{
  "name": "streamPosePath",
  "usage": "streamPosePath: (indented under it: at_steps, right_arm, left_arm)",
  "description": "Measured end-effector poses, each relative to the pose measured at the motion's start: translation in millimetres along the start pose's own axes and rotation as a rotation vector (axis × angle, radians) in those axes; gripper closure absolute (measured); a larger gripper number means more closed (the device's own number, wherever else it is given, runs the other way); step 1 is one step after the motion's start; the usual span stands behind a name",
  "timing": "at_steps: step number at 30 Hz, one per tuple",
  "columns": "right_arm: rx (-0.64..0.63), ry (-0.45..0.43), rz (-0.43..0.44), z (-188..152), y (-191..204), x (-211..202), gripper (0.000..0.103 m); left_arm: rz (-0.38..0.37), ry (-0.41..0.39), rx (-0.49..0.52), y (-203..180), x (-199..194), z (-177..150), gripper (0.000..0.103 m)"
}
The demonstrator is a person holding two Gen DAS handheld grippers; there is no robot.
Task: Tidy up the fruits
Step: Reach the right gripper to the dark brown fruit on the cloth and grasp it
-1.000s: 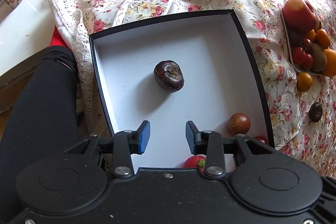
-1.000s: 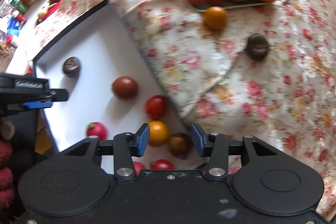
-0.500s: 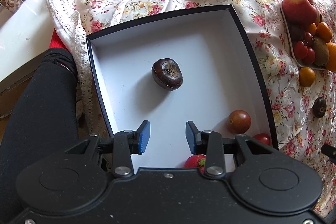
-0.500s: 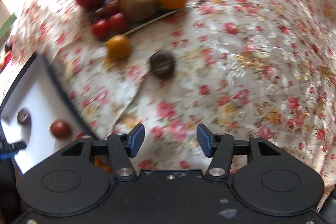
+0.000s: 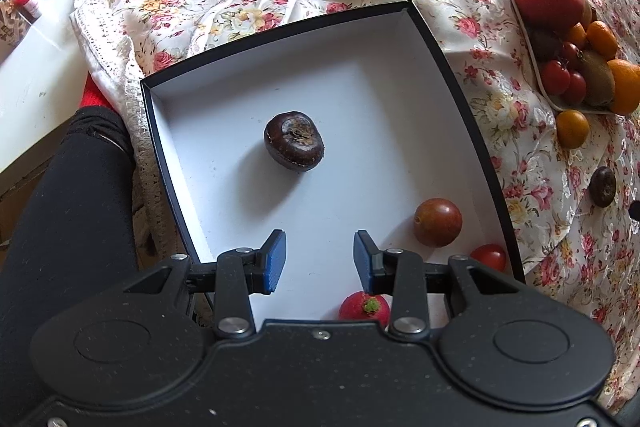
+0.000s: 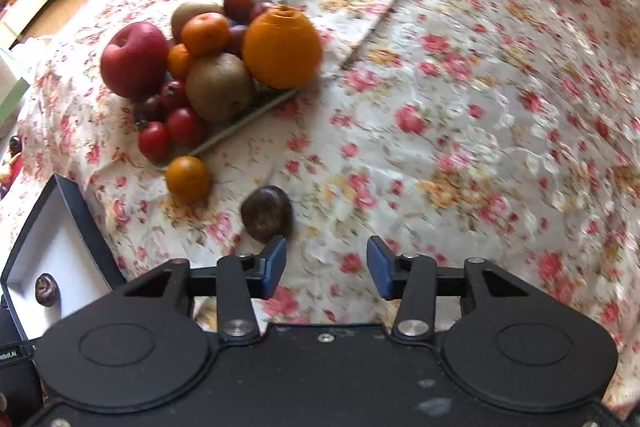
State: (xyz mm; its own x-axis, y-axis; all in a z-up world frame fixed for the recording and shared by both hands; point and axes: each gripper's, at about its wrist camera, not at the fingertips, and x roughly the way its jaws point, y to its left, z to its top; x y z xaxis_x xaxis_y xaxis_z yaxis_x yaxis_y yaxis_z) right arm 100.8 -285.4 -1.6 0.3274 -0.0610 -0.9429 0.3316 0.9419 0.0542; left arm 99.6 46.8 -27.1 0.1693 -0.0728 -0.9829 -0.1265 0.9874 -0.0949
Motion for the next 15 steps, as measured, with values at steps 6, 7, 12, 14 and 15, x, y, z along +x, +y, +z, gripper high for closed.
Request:
streamPosePath:
  at_steps: [6,7,12,14,15]
  right_arm:
    - [-0.004,0.013,0.055,6.2,17.0,19.9,0.056]
    - [-0.002,0.013,0.053,7.1,19.9,22.9,0.056]
    - [-0.003,0.024,0.032,10.6,31.6,41.9,0.056]
    - [-0.012,0.029,0.001,10.0,36.4,51.1,0.056]
    - [-0.018,0.026,-0.01,9.0,38.4,54.9,0.056]
  left_arm:
    - [0.001,-0.004,0.019,-1.4,-0.7,-1.8,0.058]
    - [0.003,-0.005,0.022,-1.9,-0.6,-1.7,0.058]
    - [-0.002,-0.01,0.034,-4.3,-1.7,-2.5,0.058]
    - [-0.003,-0.014,0.043,-5.9,-2.5,-2.9,0.058]
    - [-0.003,-0.017,0.05,-7.2,-3.1,-2.9,0.058]
